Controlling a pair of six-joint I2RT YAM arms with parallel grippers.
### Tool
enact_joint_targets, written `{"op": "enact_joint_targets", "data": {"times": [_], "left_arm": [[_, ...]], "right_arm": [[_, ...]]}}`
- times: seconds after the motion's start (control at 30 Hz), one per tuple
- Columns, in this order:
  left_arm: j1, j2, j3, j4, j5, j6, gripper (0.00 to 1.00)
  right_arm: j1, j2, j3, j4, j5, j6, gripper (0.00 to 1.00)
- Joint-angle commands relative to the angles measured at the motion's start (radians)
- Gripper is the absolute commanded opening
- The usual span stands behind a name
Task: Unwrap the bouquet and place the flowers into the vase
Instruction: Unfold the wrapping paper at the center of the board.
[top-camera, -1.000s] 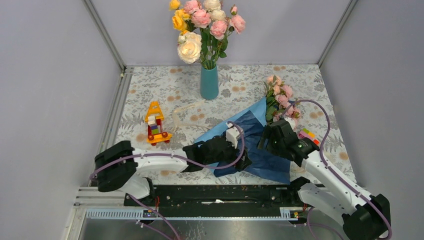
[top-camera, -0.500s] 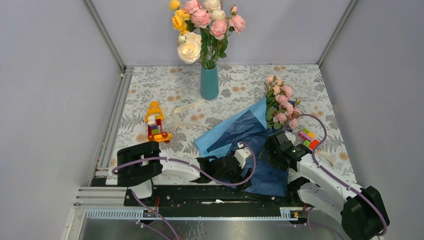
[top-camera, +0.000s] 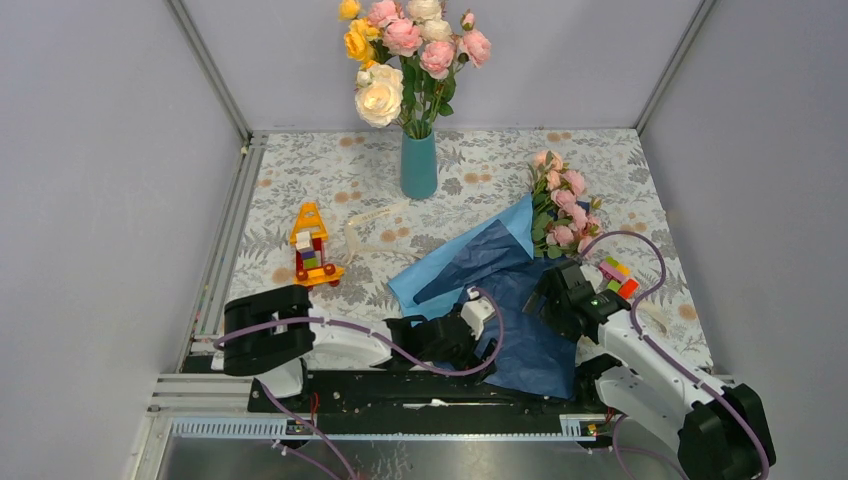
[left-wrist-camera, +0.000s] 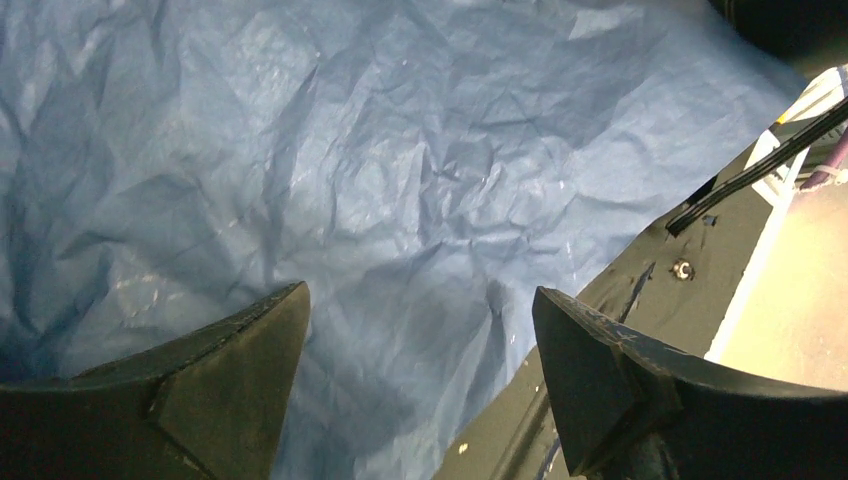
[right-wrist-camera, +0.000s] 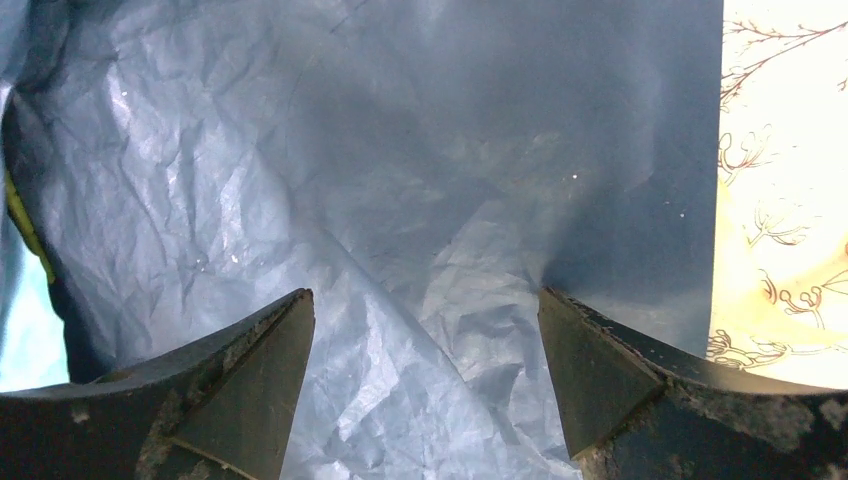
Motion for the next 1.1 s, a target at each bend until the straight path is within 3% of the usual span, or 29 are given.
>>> {"op": "enact_joint_targets", "data": {"times": [0.0,0.2,0.33,0.5,0.6,0.8,0.9,1.07], "left_arm": [[-0.005,-0.115,0.050,-0.106,-0.020,-0.010,0.89],[0.023,-0.262,0.174,-0.296,-0.069,0.025,0.93],[0.112,-0.318,0.224,-0.419,-0.085,0.081,0.94],[0.300,-0.354,0.209,-0.485,-0.101,0.179,0.95],[0.431,-0.341,0.194,-0.487,-0.039,0.194,0.95],[0.494,-0.294,0.164,-0.479,0.012,0.216,0.94],[0.496,-0.272,0.138,-0.466,-0.005,0.181,0.90],[0.499,-0.275,0.100,-0.403,0.028,0.134,0.70]], "right_arm": [[-0.006,-0.058,0.076,-0.067,-0.022,-0.084,0.89],[-0.006,-0.137,0.173,-0.121,-0.091,-0.199,0.89],[-0.006,-0.165,0.228,-0.129,-0.139,-0.226,0.89],[-0.005,-0.163,0.245,-0.079,-0.237,-0.244,0.88],[-0.005,-0.146,0.226,-0.037,-0.267,-0.240,0.87],[-0.005,-0.101,0.196,0.013,-0.304,-0.241,0.83],[-0.005,-0.087,0.187,0.029,-0.309,-0.243,0.83],[-0.006,-0.075,0.183,0.043,-0.315,-0.247,0.82]]}}
